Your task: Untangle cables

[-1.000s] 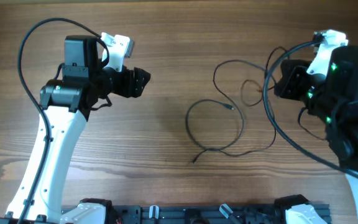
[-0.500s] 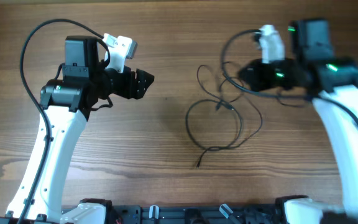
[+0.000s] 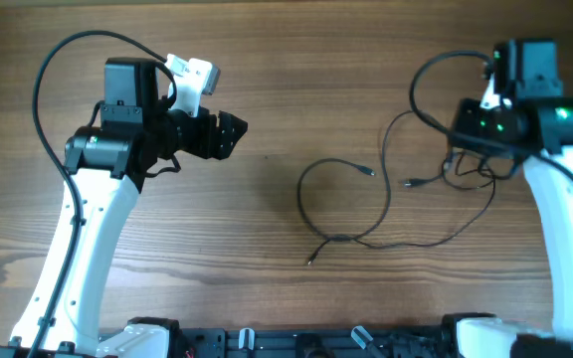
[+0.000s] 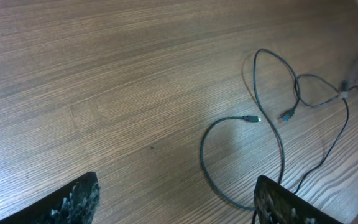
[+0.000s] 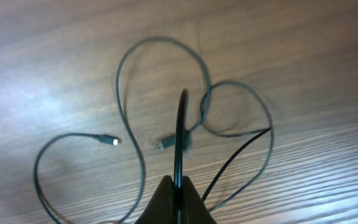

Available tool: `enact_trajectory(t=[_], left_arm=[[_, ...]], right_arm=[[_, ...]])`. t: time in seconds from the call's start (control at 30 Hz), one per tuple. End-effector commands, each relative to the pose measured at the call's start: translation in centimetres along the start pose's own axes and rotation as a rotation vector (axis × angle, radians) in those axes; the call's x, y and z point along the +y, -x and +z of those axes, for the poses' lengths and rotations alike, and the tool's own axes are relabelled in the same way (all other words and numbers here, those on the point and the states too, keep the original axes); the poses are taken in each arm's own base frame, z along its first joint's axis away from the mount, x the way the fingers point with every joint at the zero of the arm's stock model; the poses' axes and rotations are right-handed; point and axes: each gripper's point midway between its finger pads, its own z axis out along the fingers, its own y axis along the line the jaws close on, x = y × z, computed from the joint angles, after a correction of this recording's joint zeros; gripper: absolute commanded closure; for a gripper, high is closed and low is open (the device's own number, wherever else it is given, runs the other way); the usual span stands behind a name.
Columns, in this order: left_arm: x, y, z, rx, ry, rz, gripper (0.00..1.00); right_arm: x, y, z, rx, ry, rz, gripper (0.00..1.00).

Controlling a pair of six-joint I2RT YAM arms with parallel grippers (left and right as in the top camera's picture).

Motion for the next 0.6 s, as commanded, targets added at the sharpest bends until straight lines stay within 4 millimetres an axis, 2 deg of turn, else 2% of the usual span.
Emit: enact_trajectory(t=[0.0,0.07,0.13,0.2,0.4,0.57], left_arm=[[-1.3,-0.1,0.3,0.005,-0.08,0.011,0.18],[-1.8,-0.3,0.8,0.019,-0.097,0.016,0.18],[-2.4,-0.9,2.1,0.059,-0.12,0.022,0.16],[-3.2,-1.6,4.0,0.099,-0.148,0.035,0.16],[-9.3,-2.2,9.7,0.129,-0.329,0.164,0.13],[-12.1,-4.5,14.2,0.185,-0.396,0.257,0.07]], right_arm=[[0.4,-0.6,1.8,0.075,0.004,0.052,0.96],[-0.7,-0.7,2.1,0.074,-0.063,0.099,0.96],[-3.0,-1.2,1.8,0.069,-0.199,0.186,0.96],[-3.8,-1.8,1.5,0.084,-0.242,0.21,0.96],[-3.3,-1.2,1.7,0.062,-0.217,0.212,0.96],[-1.3,-0.1,2.1,0.046,-0.102,0.109,0.96]])
